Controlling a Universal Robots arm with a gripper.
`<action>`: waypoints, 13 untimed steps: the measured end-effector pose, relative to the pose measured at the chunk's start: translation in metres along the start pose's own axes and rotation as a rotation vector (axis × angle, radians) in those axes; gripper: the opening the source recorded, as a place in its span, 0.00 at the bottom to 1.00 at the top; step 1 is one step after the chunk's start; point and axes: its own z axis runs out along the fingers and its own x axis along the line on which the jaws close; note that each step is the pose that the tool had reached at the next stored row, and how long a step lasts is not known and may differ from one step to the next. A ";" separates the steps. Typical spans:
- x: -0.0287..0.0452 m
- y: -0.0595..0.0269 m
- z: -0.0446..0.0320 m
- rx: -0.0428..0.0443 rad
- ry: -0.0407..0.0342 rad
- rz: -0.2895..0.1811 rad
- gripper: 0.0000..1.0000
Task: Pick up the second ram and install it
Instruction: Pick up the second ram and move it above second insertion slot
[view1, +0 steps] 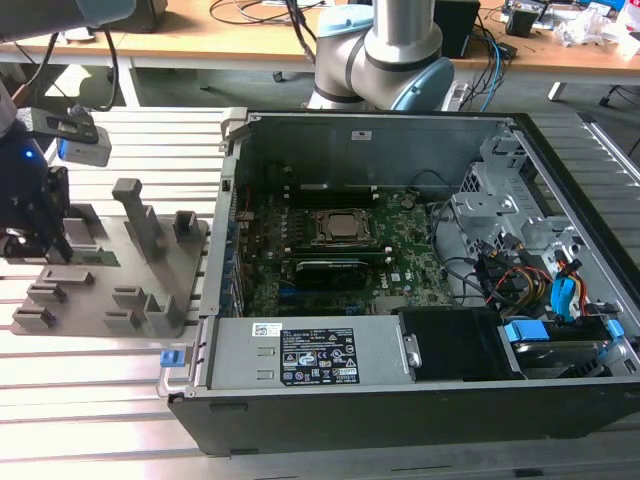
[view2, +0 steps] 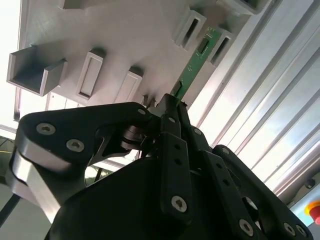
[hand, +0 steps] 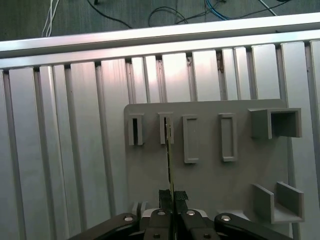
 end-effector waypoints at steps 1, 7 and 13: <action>0.0000 0.0000 -0.0024 0.0000 0.0001 0.000 0.14; -0.0001 0.0002 -0.0144 0.0001 0.0002 0.000 0.14; -0.0001 0.0003 -0.0281 0.0001 0.0004 0.000 0.14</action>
